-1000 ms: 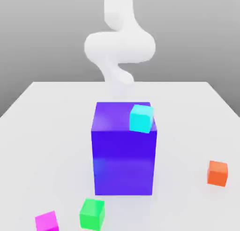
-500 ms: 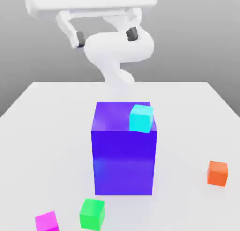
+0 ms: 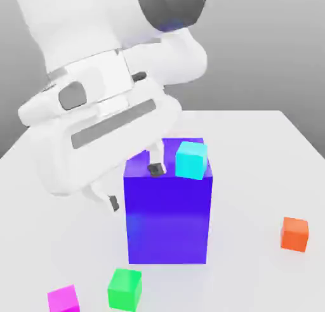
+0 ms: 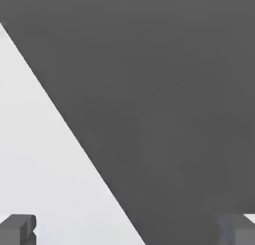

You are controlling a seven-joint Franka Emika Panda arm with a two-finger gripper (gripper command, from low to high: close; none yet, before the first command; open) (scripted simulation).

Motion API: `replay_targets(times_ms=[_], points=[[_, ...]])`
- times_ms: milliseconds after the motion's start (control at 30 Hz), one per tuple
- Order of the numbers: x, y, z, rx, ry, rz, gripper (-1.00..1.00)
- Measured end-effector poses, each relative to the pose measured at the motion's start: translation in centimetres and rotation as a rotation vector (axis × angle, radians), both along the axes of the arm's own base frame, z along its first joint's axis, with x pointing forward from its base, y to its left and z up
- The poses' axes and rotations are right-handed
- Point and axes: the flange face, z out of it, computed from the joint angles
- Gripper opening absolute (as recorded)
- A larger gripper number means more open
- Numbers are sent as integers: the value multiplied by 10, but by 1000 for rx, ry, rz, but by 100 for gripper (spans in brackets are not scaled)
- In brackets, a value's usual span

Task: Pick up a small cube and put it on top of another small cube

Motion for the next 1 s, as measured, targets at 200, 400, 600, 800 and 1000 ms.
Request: replay_targets(times_ms=[200, 400, 600, 800, 1000], points=[[2, -13, -54, -42, 11, 158, 0], [-1, -28, -100, -97, 13, 317, 0], [-7, -47, -137, -165, 11, 481, 0], [-14, -67, -162, -249, 7, 655, 0], [-20, -88, -175, -347, 6, 842, 0]])
